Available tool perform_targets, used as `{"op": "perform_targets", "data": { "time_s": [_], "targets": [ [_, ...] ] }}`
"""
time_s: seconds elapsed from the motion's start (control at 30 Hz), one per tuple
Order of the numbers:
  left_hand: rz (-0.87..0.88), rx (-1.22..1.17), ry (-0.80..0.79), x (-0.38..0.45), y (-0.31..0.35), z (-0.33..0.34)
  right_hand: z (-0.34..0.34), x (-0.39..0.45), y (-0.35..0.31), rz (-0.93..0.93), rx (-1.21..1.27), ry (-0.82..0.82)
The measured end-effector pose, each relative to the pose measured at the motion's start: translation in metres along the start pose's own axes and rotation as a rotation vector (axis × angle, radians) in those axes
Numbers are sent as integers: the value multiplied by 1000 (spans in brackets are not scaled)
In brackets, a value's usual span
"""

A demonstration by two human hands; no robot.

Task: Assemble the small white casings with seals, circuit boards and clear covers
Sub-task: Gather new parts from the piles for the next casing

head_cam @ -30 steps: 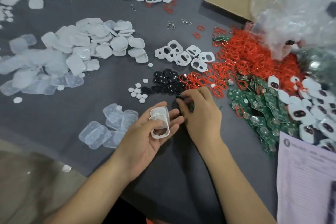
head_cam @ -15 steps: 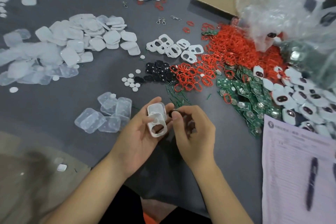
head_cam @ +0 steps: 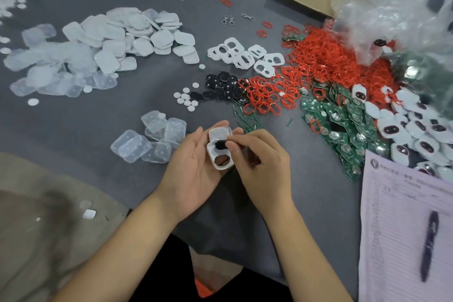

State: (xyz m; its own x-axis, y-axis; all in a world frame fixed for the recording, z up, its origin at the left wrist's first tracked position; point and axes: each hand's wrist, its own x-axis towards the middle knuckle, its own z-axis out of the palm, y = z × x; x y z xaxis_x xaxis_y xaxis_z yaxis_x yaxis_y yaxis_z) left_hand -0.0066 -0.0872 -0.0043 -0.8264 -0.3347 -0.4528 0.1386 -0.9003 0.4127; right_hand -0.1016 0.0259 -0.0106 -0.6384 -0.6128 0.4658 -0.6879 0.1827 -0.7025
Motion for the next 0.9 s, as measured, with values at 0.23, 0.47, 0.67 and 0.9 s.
{"op": "perform_targets", "data": {
  "time_s": [0.23,0.47,0.67,0.9],
  "targets": [
    [-12,2,46,3,2,2,1,10,0,87,-57,70],
    [-17,-40,58,7,3,0,11,50,17,260,-459,131],
    [-18,-46,44,5,3,-1,17,64,29,296,-579,-8],
    [-8,-36,44,4,3,0,9,53,19,155,-251,190]
  ]
}}
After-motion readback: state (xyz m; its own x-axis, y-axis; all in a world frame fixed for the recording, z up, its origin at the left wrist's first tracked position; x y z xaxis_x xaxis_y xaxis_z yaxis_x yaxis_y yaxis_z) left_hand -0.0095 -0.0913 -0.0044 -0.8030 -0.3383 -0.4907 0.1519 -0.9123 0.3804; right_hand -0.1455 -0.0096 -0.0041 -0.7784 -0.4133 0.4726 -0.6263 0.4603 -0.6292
